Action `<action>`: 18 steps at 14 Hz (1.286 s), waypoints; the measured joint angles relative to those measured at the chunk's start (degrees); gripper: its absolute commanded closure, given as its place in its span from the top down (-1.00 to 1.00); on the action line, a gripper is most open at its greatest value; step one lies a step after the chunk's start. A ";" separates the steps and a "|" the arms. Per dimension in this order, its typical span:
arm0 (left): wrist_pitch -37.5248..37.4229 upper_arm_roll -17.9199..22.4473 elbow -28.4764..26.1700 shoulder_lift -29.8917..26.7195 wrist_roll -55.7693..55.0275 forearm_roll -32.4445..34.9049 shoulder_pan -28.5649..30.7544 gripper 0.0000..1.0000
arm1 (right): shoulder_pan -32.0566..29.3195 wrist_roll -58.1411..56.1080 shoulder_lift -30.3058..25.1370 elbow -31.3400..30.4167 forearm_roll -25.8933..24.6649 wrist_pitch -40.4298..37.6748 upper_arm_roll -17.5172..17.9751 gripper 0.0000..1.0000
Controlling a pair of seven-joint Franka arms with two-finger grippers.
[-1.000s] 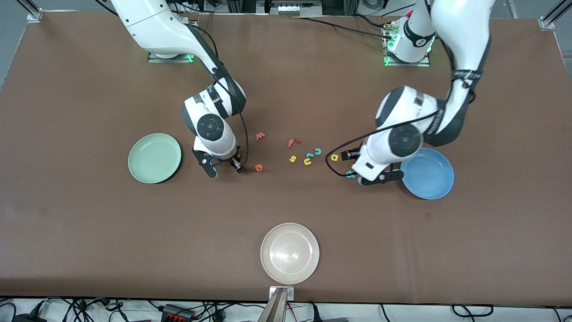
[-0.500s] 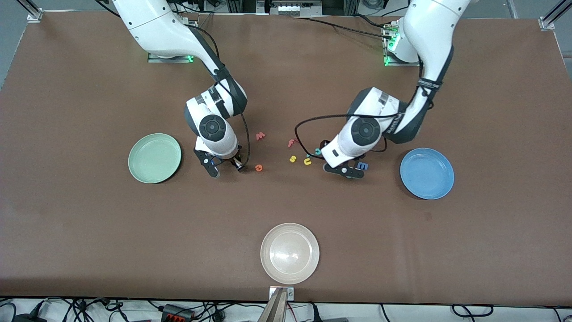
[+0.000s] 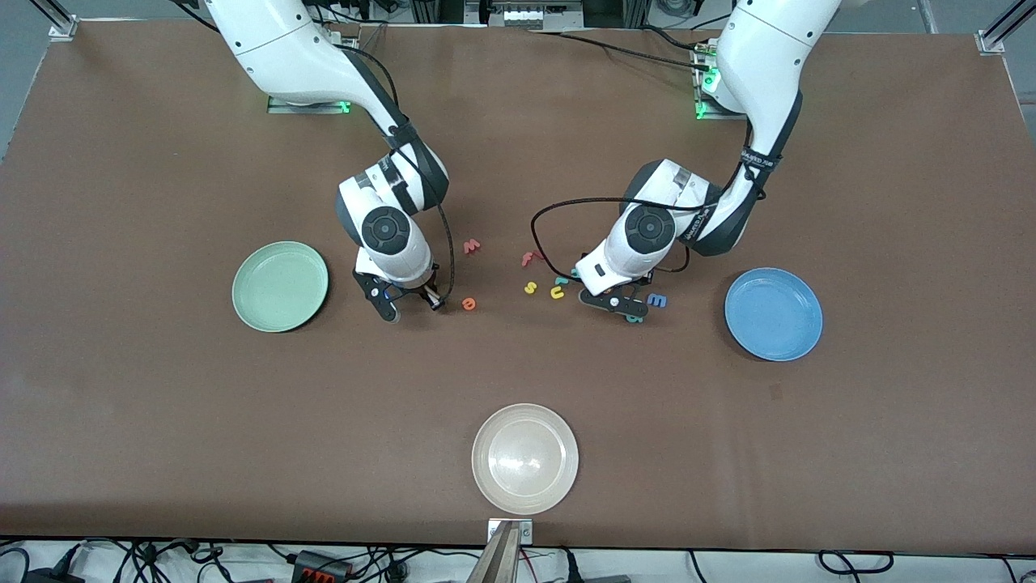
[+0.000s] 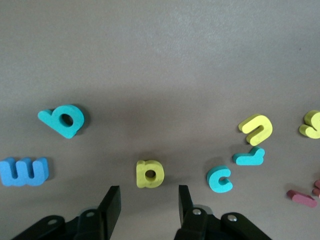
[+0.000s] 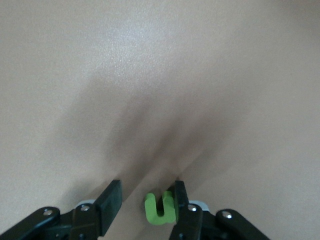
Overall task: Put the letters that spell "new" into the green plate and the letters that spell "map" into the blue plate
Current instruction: 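Grasp the yellow letter with the left gripper while the right gripper carries u, then drop the green u on the green plate while the left gripper drops yellow on blue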
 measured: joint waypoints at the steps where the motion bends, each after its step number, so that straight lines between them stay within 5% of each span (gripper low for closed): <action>1: 0.54 0.00 -0.07 0.28 0.05 0.00 0.00 0.10 | 0.05 0.00 -0.01 0.00 0.00 0.07 0.10 -0.45; 5: 3.52 0.00 -0.25 1.93 0.21 0.00 -0.02 0.06 | 0.22 -1.57 -0.52 -0.02 -0.02 -0.24 0.13 -0.61; 9: 4.32 0.16 -0.24 2.53 0.28 0.10 -0.02 -0.58 | -1.03 -8.96 -1.00 0.47 -0.01 -1.14 -0.19 -0.61; 13: 2.94 0.23 0.00 2.38 0.52 0.14 -0.07 -0.73 | -9.17 -27.73 -4.78 0.83 -0.01 -11.49 -0.74 -0.61; 18: -14.55 1.63 5.78 -1.27 6.11 4.85 2.57 -0.72 | -22.22 -50.86 -8.44 0.54 0.00 -22.82 -0.92 -0.61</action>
